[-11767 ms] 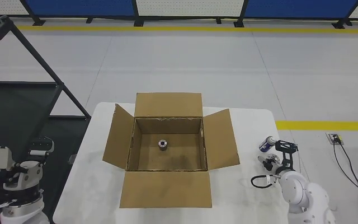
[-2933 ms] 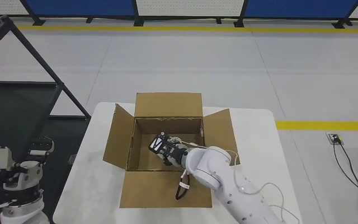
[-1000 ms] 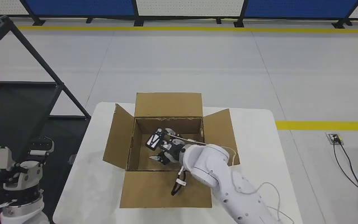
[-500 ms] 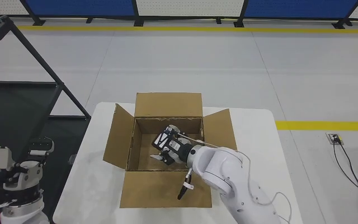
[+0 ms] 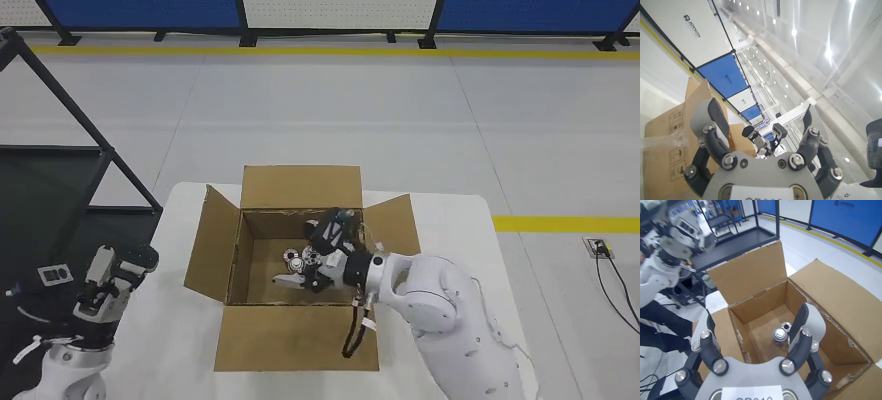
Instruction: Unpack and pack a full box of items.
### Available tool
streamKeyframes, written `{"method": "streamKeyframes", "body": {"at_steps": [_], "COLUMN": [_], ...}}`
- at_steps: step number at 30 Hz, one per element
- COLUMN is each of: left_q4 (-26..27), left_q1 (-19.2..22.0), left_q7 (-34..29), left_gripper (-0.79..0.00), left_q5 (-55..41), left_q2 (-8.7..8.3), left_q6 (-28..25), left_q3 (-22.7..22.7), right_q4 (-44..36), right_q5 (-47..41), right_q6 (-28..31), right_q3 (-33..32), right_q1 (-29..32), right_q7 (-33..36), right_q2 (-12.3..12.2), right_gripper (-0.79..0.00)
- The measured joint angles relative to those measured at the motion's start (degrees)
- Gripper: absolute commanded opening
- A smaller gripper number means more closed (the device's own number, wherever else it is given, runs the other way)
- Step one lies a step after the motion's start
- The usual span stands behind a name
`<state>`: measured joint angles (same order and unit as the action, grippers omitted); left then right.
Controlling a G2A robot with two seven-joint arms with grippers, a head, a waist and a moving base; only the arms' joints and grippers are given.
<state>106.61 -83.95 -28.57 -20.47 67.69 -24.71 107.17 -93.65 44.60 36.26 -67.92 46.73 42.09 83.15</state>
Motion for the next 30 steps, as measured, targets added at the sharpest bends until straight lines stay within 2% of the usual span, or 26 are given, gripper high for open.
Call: {"method": "streamKeyframes", "body": {"at_steps": [5,11,17,24,30], "left_q4": [-0.7,-0.7,0.1,0.0,-1.9], "left_q1": [1.5,2.8,3.6,5.2,7.3], "left_q7": [-4.0,-5.4,-7.9,-9.3,-9.5], "left_gripper": [0.0,0.0,0.0,0.0,0.0], "left_q5": [3.2,6.5,9.2,12.2,14.8], "left_q2": [-0.4,-0.6,-0.78,-0.84,-0.86], "left_q6": [3.0,4.6,5.6,6.7,7.3], "left_q3": [-1.8,-4.6,-7.9,-12.7,-16.0], "right_q4": [-2.5,-6.8,-7.6,-2.8,4.1], "right_q5": [-9.4,-13.3,-21.6,-31.2,-36.3], "right_q6": [4.4,2.8,2.5,2.7,1.4], "right_q3": [-6.1,-14.2,-23.4,-30.5,-30.7], "right_q1": [2.9,7.5,11.4,14.5,12.4], "right_q7": [1.8,1.1,5.2,10.5,15.3], "right_q2": [-1.5,-3.2,-5.2,-7.3,-8.6], "right_gripper": [0.0,0.0,0.0,0.0,0.0]}}
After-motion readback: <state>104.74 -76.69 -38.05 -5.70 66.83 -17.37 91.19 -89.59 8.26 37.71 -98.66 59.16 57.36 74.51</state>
